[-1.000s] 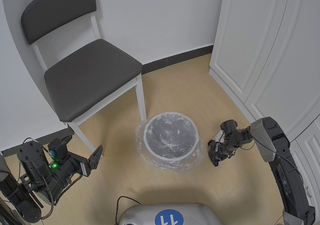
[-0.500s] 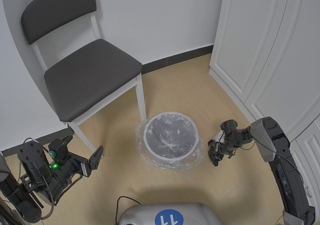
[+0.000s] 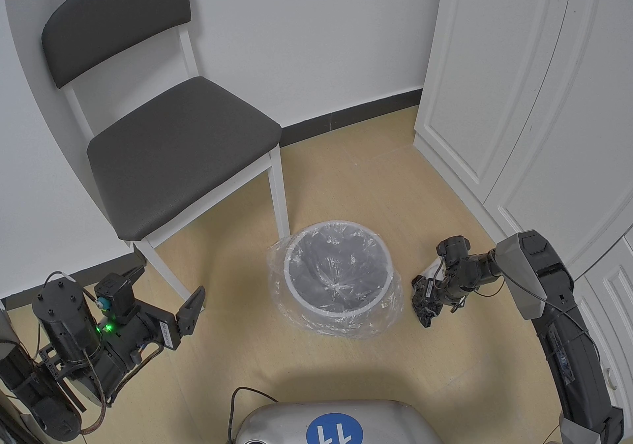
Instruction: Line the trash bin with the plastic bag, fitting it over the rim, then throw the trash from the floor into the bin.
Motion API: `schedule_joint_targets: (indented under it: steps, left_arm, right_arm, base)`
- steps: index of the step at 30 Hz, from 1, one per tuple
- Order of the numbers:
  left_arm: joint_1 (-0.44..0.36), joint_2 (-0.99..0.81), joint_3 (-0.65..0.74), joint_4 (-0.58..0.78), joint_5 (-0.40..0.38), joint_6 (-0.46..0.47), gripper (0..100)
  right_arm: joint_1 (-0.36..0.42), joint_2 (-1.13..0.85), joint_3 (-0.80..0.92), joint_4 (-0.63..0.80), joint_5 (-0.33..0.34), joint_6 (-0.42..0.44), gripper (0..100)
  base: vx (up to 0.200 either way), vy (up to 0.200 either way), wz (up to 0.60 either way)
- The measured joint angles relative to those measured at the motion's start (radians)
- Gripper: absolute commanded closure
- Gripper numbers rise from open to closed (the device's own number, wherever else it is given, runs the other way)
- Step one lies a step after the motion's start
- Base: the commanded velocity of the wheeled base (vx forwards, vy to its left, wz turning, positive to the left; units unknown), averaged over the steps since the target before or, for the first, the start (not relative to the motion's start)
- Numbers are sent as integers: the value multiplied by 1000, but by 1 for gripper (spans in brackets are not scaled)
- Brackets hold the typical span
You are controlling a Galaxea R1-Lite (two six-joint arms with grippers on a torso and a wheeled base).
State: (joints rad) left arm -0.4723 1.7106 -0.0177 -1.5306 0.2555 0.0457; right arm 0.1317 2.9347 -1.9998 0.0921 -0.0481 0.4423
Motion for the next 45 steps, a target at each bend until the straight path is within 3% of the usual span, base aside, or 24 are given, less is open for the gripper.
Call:
schedule_joint_targets:
  steps: [7,11,23,34,40,45]
  left_arm:
    - [-19,-23,0,0,1,11,0]
    - [-32,-53,0,2,3,29,0]
    - [-55,-213,0,26,1,137,0]
    - [-61,-393,0,75,-2,230,0]
    - [-78,-472,-19,85,-3,242,0]
    - [-100,-531,-49,91,-3,261,0]
  right_arm:
    - [6,-7,0,-66,-102,-1,100]
    - [8,-45,6,-56,-110,2,100]
    - [-5,-430,227,26,29,21,100]
    - [1,-808,440,35,78,66,100]
    - [56,-1010,531,34,88,92,100]
    - [160,-1169,605,31,89,109,100]
  base:
    - [0,0,0]
    - [0,0,0]
    - [0,0,0]
    - [0,0,0]
    - [0,0,0]
    - [0,0,0]
